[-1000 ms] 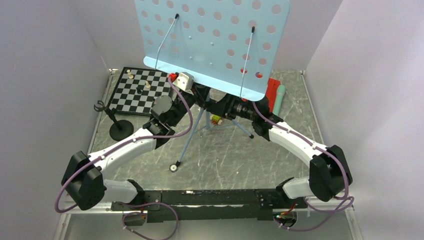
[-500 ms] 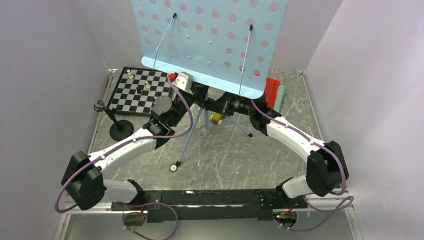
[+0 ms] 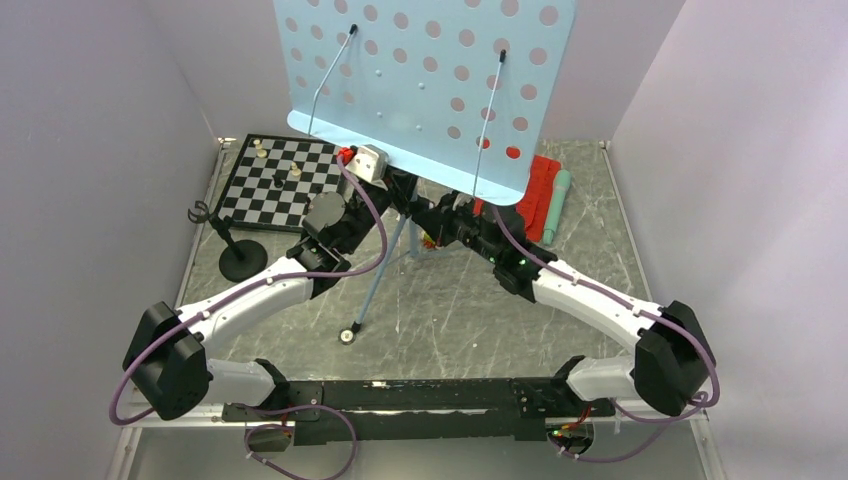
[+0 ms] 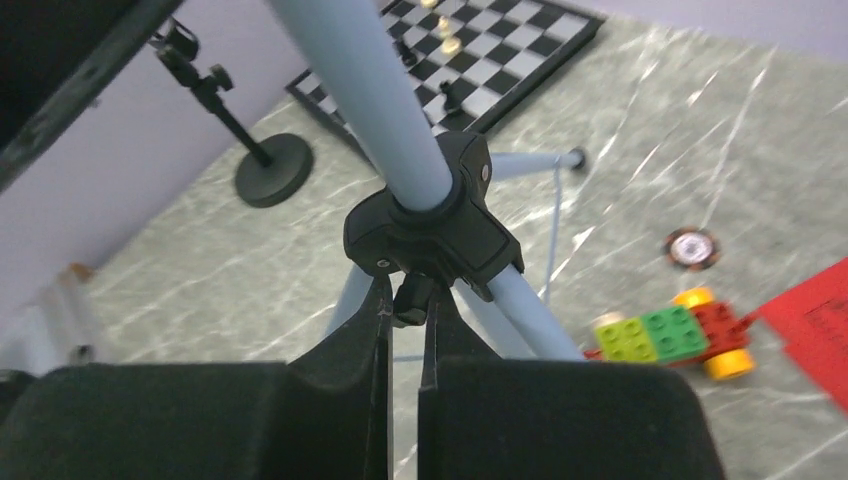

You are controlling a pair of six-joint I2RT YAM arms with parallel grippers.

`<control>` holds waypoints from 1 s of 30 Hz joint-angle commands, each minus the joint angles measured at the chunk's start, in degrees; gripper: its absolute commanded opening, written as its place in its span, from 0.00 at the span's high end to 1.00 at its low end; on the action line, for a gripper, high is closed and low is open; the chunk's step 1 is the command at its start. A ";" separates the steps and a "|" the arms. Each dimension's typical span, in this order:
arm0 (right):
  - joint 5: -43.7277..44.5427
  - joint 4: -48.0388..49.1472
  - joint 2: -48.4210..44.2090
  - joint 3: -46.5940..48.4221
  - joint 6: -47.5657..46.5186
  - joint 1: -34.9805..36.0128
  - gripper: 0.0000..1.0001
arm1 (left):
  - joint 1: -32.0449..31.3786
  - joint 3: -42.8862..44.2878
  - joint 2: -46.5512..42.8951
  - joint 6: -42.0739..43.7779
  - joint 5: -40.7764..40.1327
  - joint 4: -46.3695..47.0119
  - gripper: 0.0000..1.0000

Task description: Pack up the instrument practice props

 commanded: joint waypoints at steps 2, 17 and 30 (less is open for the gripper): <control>27.60 13.75 1.37 -7.26 -34.14 2.28 1.00 | -0.52 -0.23 0.41 -4.43 -1.50 -3.43 1.00; 45.36 50.00 15.18 -16.18 -85.01 16.45 1.00 | -0.53 -1.20 0.62 -4.17 -3.07 -3.64 1.00; 49.58 53.34 15.96 -13.58 -90.59 19.99 0.96 | -0.53 -1.80 0.76 -3.75 -4.41 -3.78 1.00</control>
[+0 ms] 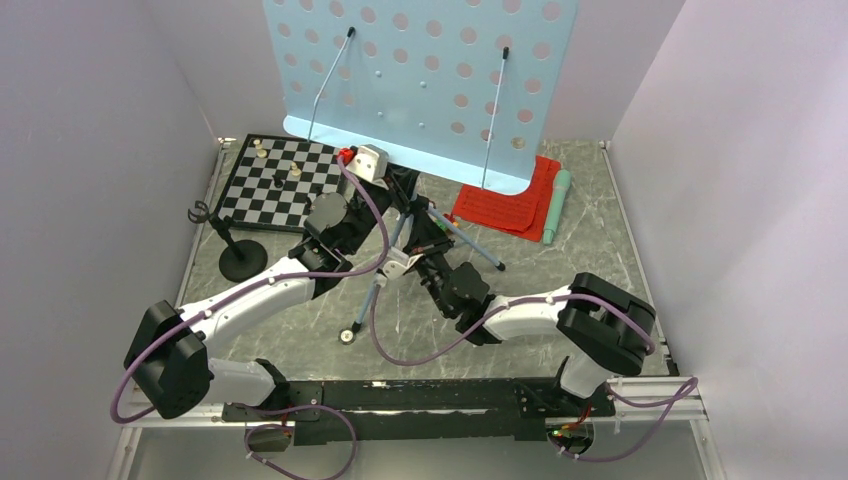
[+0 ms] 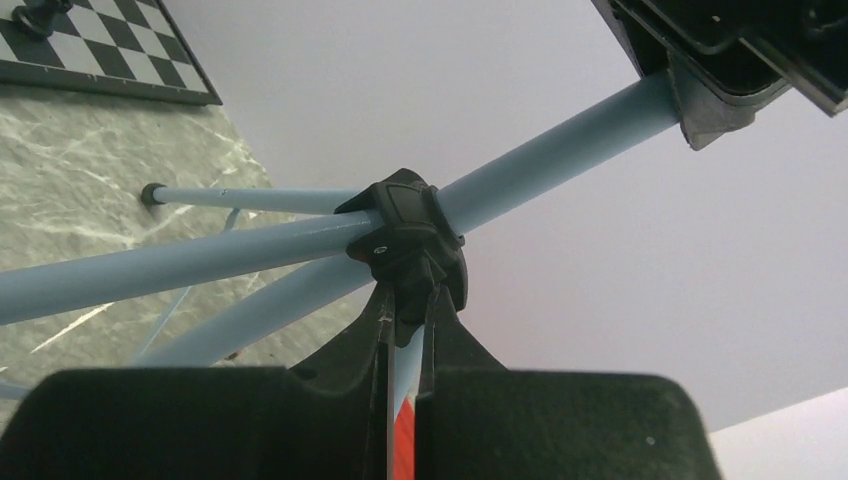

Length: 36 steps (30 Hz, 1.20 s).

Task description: Pack up the instrument practice props

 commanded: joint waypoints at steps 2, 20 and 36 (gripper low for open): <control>15.32 -11.17 -4.32 3.41 6.57 -1.24 0.56 | -0.24 -1.91 0.28 -3.56 -2.46 -4.40 1.00; -9.23 -64.53 -35.73 1.08 75.71 0.75 0.00 | -0.12 0.68 2.08 -2.04 -3.67 -3.91 1.00; -52.76 -45.14 -33.74 -6.07 126.77 -33.93 0.04 | -0.17 -1.20 0.71 -1.67 -3.55 -0.73 1.00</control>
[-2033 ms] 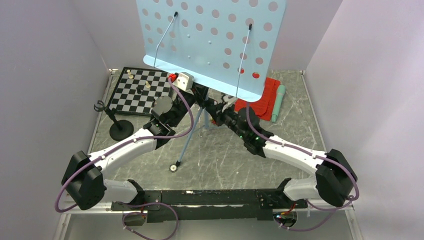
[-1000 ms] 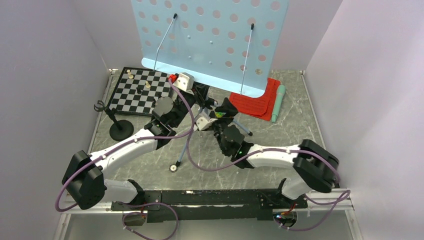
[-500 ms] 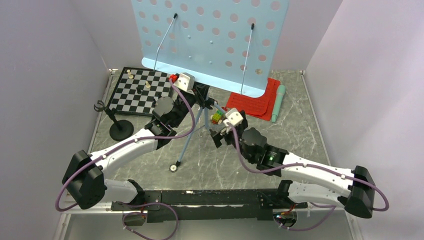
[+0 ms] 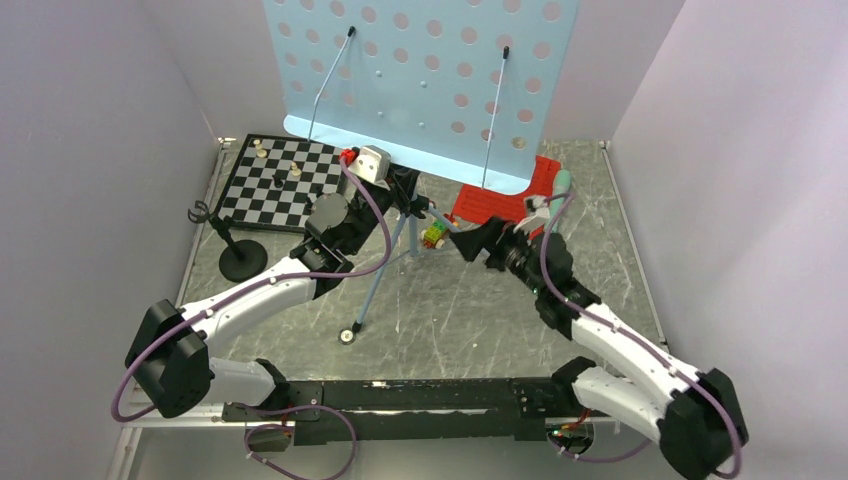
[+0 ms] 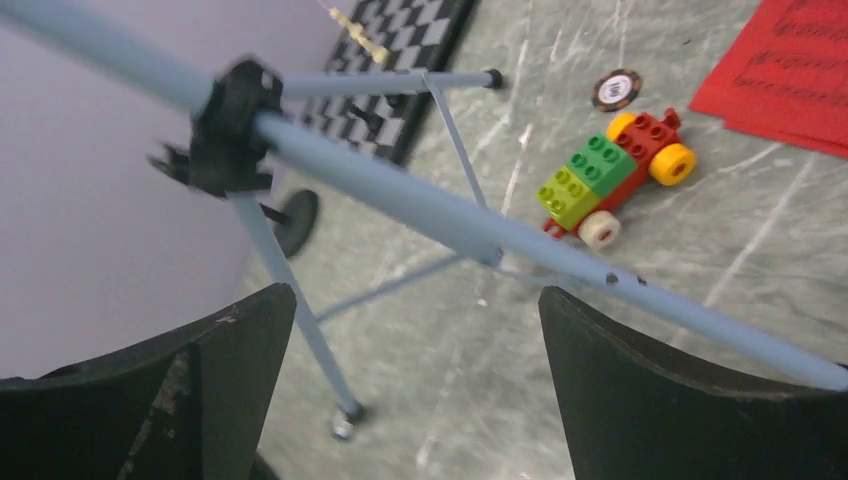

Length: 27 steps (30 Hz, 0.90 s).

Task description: Pack up the instrument practice props

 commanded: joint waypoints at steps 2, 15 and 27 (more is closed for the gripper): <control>-27.39 16.43 11.11 3.89 26.65 -9.29 0.06 | -0.03 -1.84 0.31 -3.01 -2.78 -0.55 1.00; -35.32 38.17 27.27 10.33 46.92 -9.14 0.17 | -0.06 -1.71 1.00 -1.35 -2.51 0.23 1.00; -35.26 43.08 33.74 13.36 52.63 -8.26 0.35 | -0.05 -1.88 1.47 -1.40 -1.89 0.48 1.00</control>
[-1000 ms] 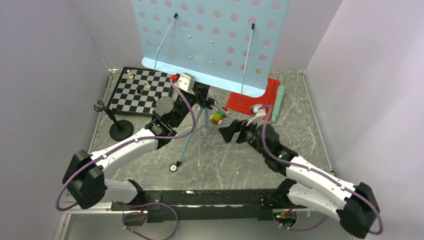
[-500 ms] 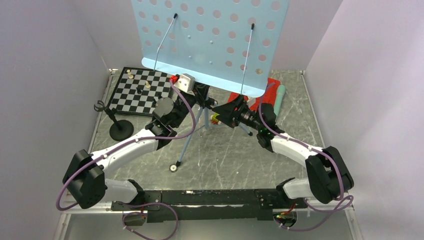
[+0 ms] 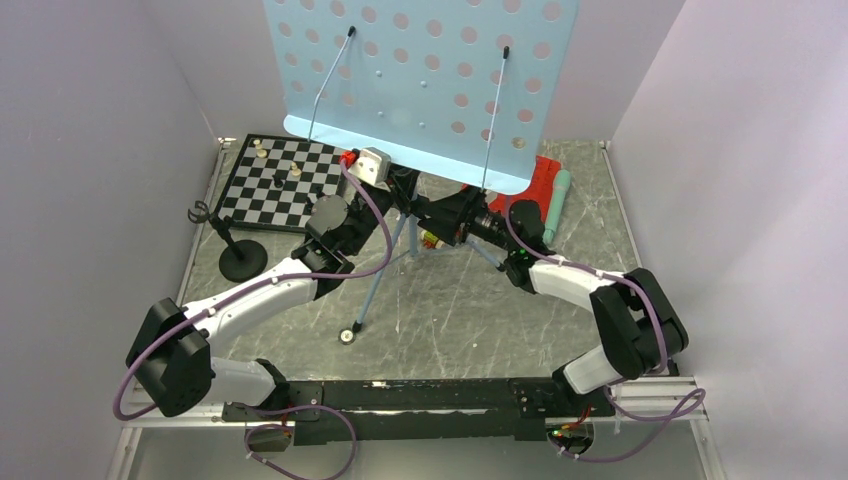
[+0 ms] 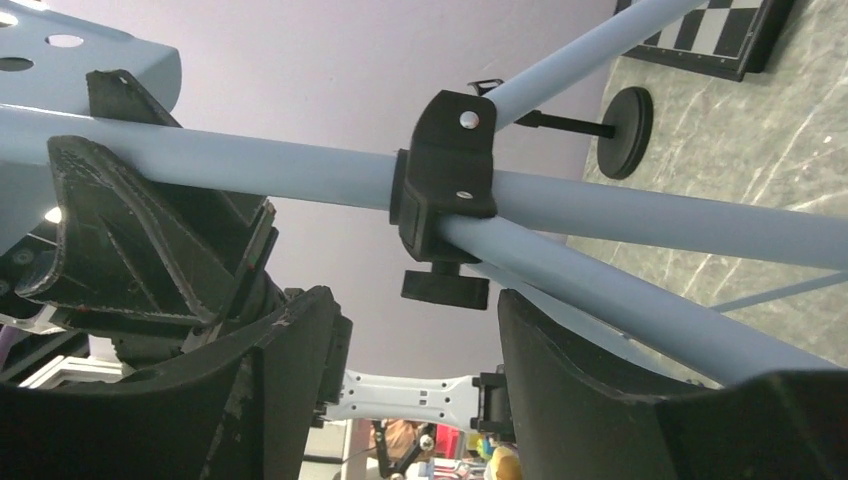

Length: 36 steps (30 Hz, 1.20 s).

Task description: Pack up the instrument practice props

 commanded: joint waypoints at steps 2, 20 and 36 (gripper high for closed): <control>0.87 6.12 1.26 2.99 4.44 0.39 0.37 | 0.01 -1.22 1.17 -2.45 -1.83 -1.53 1.00; 1.02 8.95 5.99 6.96 6.75 1.11 0.88 | -0.19 -2.19 1.25 -2.45 -1.05 -1.52 1.00; 14.73 -44.76 -4.77 22.44 -51.09 3.12 1.00 | -0.35 -2.43 1.50 -2.38 -1.08 -2.43 1.00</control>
